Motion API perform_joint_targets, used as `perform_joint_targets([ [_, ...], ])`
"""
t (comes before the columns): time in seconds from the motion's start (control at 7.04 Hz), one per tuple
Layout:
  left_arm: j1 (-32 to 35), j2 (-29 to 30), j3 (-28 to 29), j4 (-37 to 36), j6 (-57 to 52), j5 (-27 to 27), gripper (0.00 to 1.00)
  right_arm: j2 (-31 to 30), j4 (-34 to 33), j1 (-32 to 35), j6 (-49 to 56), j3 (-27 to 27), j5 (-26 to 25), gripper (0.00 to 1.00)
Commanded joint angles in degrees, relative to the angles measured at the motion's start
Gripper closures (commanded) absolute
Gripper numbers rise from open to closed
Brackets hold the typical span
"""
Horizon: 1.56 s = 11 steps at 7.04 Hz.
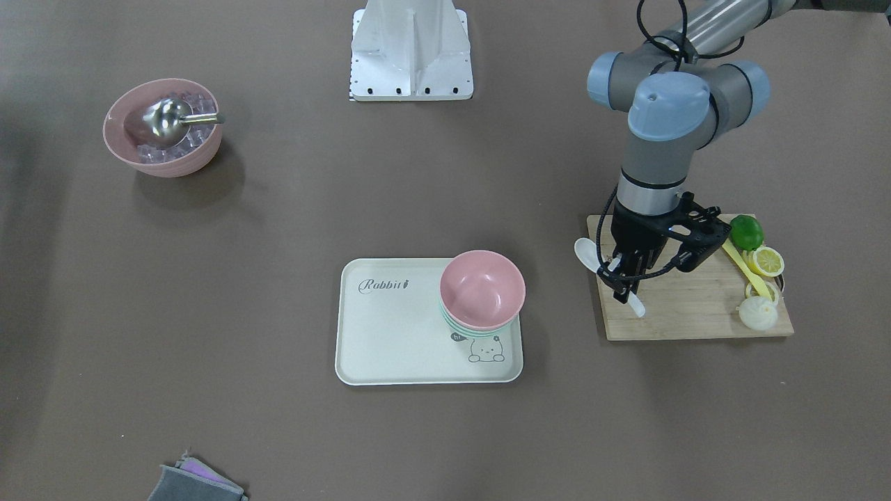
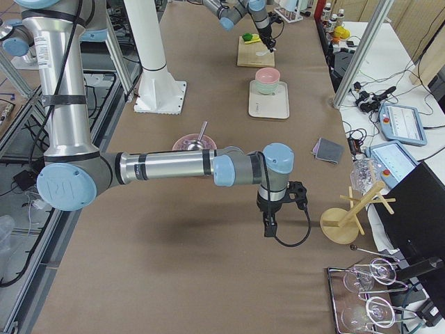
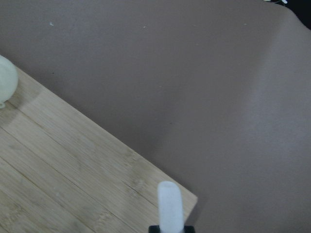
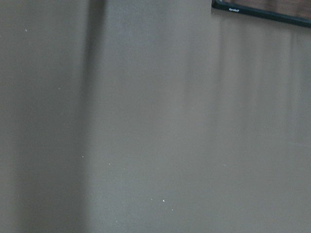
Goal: Stack pink bowl on green and place spoon
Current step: 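Carry the white spoon over the stacked bowls with the left gripper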
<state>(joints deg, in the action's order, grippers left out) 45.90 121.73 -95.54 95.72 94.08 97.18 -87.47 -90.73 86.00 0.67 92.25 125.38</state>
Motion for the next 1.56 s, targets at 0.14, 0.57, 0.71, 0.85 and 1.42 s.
perform_joint_targets([
  [0.14, -0.2, 13.23, 9.54, -3.7, 5.82, -2.87, 1.0, -3.23, -0.06, 0.48, 0.74, 0.04, 3.28, 0.0],
  [0.57, -4.23, 15.38, 12.22, -3.61, 6.11, -6.48, 1.0, -3.33, 0.03, 0.49, 0.39, -0.05, 3.21, 0.0],
  [0.71, -5.37, 15.03, 12.22, -3.53, 6.11, -7.35, 1.0, -3.33, 0.03, 0.4, 0.39, -0.4, 3.12, 0.0],
  [0.85, -6.86, 14.86, 12.39, -3.53, 6.11, -9.01, 1.0, -3.33, 0.03, 0.4, 0.39, -0.32, 3.21, 0.0],
  [1.42, -8.9, 15.38, 11.69, -3.26, 7.43, -9.38, 1.0, -3.33, 0.03, 0.4, 0.39, -0.23, 3.12, 0.0],
])
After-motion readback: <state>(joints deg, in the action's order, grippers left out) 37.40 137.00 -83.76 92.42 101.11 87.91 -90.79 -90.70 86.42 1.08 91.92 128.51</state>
